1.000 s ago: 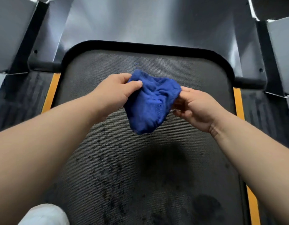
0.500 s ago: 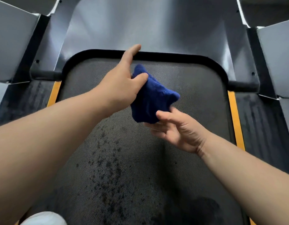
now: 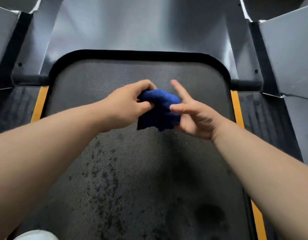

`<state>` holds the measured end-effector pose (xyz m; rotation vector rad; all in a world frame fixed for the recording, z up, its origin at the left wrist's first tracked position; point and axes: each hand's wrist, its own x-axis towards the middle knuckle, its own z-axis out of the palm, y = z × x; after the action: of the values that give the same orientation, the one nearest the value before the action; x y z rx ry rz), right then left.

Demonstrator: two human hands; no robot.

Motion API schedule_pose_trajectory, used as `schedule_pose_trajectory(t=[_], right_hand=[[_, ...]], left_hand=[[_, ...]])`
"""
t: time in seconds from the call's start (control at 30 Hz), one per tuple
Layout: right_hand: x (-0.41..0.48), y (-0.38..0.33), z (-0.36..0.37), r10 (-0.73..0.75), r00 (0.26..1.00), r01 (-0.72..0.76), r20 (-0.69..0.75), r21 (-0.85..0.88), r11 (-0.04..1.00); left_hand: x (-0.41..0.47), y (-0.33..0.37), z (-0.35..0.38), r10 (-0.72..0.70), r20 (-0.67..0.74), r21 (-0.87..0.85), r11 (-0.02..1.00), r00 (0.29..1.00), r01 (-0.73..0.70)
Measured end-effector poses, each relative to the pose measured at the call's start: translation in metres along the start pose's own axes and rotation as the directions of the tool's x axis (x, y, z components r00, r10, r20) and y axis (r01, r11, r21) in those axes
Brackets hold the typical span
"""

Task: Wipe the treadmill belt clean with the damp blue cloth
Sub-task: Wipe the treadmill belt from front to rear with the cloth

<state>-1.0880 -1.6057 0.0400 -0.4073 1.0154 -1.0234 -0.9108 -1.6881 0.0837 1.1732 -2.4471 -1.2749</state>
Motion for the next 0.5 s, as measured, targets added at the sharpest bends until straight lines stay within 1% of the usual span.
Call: schedule_pose_trajectory(t=[0.03, 0.07, 0.1, 0.13, 0.17, 0.2, 0.23, 0.27, 0.3, 0.33, 0.37, 0.4, 0.43, 0.5], right_hand=[[0.004, 0.000, 0.005, 0.028, 0.996, -0.026, 0.082, -0.028, 0.999], [0.011, 0.003, 0.007, 0.022, 0.996, -0.015, 0.089, -0.084, 0.996], [0.018, 0.005, 0.009, -0.032, 0.999, 0.033, 0.010, -0.159, 0.987], [0.026, 0.005, 0.008, -0.132, 0.981, 0.092, -0.141, -0.262, 0.961], [0.033, 0.005, 0.001, -0.285, 0.905, 0.124, -0.315, -0.445, 0.887], [0.040, 0.003, -0.009, -0.474, 0.773, 0.082, -0.422, -0.674, 0.734], [0.045, 0.002, -0.021, -0.637, 0.653, -0.059, -0.409, -0.866, 0.496], [0.047, 0.004, -0.030, -0.704, 0.630, -0.212, -0.327, -0.945, 0.249], [0.049, 0.011, -0.037, -0.681, 0.687, -0.290, -0.254, -0.955, 0.064], [0.050, 0.022, -0.041, -0.624, 0.756, -0.287, -0.199, -0.957, -0.042], [0.050, 0.034, -0.039, -0.583, 0.799, -0.248, -0.149, -0.964, -0.094], [0.049, 0.048, -0.033, -0.569, 0.817, -0.192, -0.094, -0.974, -0.116], [0.050, 0.060, -0.026, -0.572, 0.820, -0.114, -0.007, -0.982, -0.150], [0.049, 0.083, -0.007, -0.520, 0.834, 0.045, 0.182, -0.964, -0.264]], left_hand=[[0.001, 0.001, 0.002, -0.004, -0.008, -0.061, 0.998, 1.000, 0.003], [0.003, -0.005, 0.003, -0.024, -0.012, -0.165, 0.986, 1.000, 0.022], [0.003, -0.010, 0.003, -0.072, -0.026, -0.306, 0.950, 0.997, 0.061], [0.001, -0.020, 0.001, -0.165, -0.058, -0.412, 0.902, 0.985, 0.128], [-0.003, -0.034, -0.001, -0.267, -0.116, -0.458, 0.869, 0.957, 0.186], [-0.007, -0.052, -0.004, -0.349, -0.204, -0.387, 0.887, 0.915, 0.252], [-0.013, -0.074, -0.007, -0.414, -0.281, -0.197, 0.908, 0.866, 0.370], [-0.022, -0.096, -0.009, -0.452, -0.316, 0.038, 0.873, 0.834, 0.487], [-0.032, -0.116, -0.010, -0.483, -0.296, 0.228, 0.802, 0.824, 0.552], [-0.040, -0.132, -0.008, -0.533, -0.231, 0.346, 0.737, 0.814, 0.581], [-0.048, -0.143, -0.006, -0.581, -0.153, 0.410, 0.699, 0.800, 0.586], [-0.053, -0.153, -0.003, -0.608, -0.085, 0.453, 0.682, 0.789, 0.574], [-0.057, -0.158, -0.001, -0.615, -0.040, 0.487, 0.676, 0.788, 0.553], [-0.060, -0.160, 0.000, -0.595, -0.008, 0.521, 0.683, 0.803, 0.512]])
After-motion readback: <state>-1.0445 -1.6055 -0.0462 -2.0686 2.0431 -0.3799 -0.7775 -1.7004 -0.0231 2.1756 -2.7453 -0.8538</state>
